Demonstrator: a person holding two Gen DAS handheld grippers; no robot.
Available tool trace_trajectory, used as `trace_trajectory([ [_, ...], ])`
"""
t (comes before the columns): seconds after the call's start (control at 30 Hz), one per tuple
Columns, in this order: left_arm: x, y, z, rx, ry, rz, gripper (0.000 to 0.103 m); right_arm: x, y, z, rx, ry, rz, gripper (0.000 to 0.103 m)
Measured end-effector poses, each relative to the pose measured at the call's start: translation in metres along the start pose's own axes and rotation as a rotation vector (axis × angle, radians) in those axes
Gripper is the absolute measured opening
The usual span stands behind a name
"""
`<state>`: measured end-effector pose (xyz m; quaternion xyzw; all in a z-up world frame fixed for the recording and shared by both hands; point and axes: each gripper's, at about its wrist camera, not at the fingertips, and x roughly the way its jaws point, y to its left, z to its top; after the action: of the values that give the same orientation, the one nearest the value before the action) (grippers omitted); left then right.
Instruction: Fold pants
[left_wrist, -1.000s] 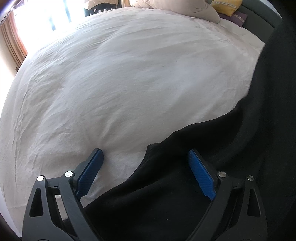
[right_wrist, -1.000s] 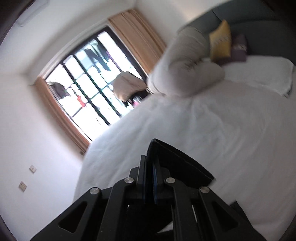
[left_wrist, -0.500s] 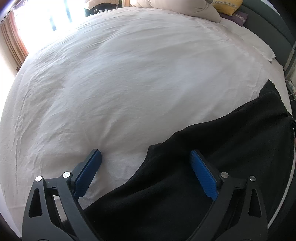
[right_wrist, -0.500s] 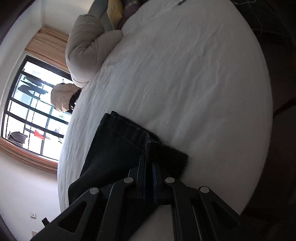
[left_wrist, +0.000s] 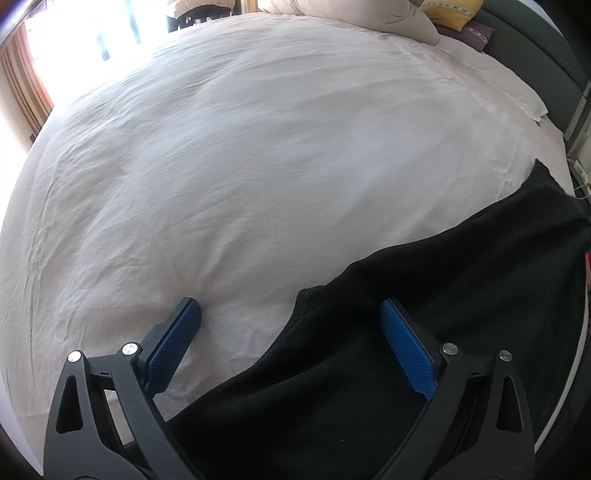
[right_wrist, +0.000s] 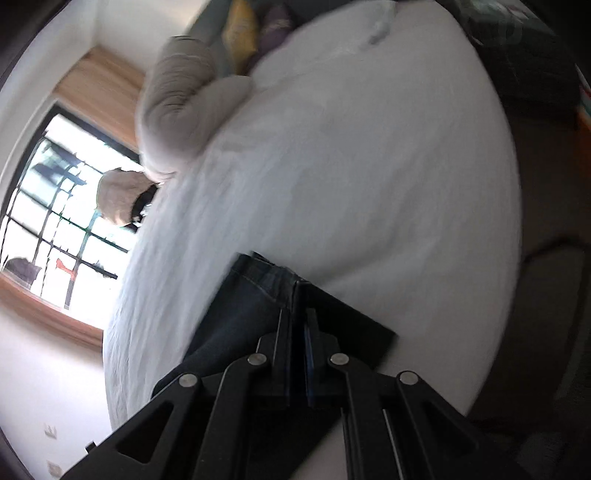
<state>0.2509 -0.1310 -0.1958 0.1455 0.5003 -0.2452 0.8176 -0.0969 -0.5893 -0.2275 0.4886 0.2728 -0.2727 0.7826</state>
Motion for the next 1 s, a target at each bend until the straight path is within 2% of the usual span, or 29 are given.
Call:
trace_trajectory([
  [0.1,0.000,0.000,0.000,0.004,0.002,-0.003,0.100,0.001,-0.012,-0.008,0.025,0.010,-0.038,0.006],
  [0.2,-0.001,0.000,-0.001,0.005,0.005,-0.003,0.101,0.006,-0.025,-0.011,0.071,0.019,-0.038,0.006],
  [0.37,0.000,0.000,0.003,0.010,0.012,-0.006,0.101,0.001,-0.017,-0.006,0.054,-0.009,-0.037,0.006],
  [0.5,-0.001,-0.001,0.004,0.005,0.007,-0.011,0.101,0.027,-0.029,-0.007,0.063,0.076,-0.081,0.007],
  [0.53,-0.004,-0.001,0.003,0.001,0.001,-0.014,0.101,0.023,-0.028,-0.007,0.056,0.068,-0.078,0.007],
  [0.57,-0.008,0.000,0.002,-0.004,-0.005,-0.014,0.100,0.016,-0.023,-0.007,0.038,0.068,-0.089,0.015],
  [0.67,-0.025,0.001,-0.003,0.011,-0.036,-0.020,0.100,-0.010,-0.013,-0.007,0.018,0.036,-0.163,0.064],
  [0.7,-0.034,0.000,-0.007,0.030,-0.052,-0.005,0.100,-0.021,-0.011,-0.009,0.016,0.004,-0.161,0.067],
  [0.77,-0.047,0.001,-0.014,0.047,-0.074,0.002,0.100,-0.033,-0.002,-0.014,-0.012,0.007,-0.147,0.067],
  [0.83,-0.062,0.003,-0.023,0.051,-0.085,0.000,0.100,-0.037,0.012,-0.026,-0.019,0.074,-0.041,0.067],
  [0.87,-0.070,0.005,-0.028,0.044,-0.099,-0.006,0.100,-0.034,0.028,-0.040,-0.036,0.148,0.076,0.066],
  [0.9,-0.077,0.007,-0.033,0.032,-0.108,-0.014,0.100,-0.030,0.039,-0.052,-0.053,0.207,0.143,0.061],
  [0.93,-0.084,0.010,-0.040,0.014,-0.114,-0.035,0.100,-0.022,0.059,-0.075,-0.087,0.301,0.229,0.059],
  [1.0,-0.091,0.012,-0.054,-0.011,-0.105,-0.068,0.100,-0.009,0.086,-0.115,-0.146,0.431,0.299,0.051],
])
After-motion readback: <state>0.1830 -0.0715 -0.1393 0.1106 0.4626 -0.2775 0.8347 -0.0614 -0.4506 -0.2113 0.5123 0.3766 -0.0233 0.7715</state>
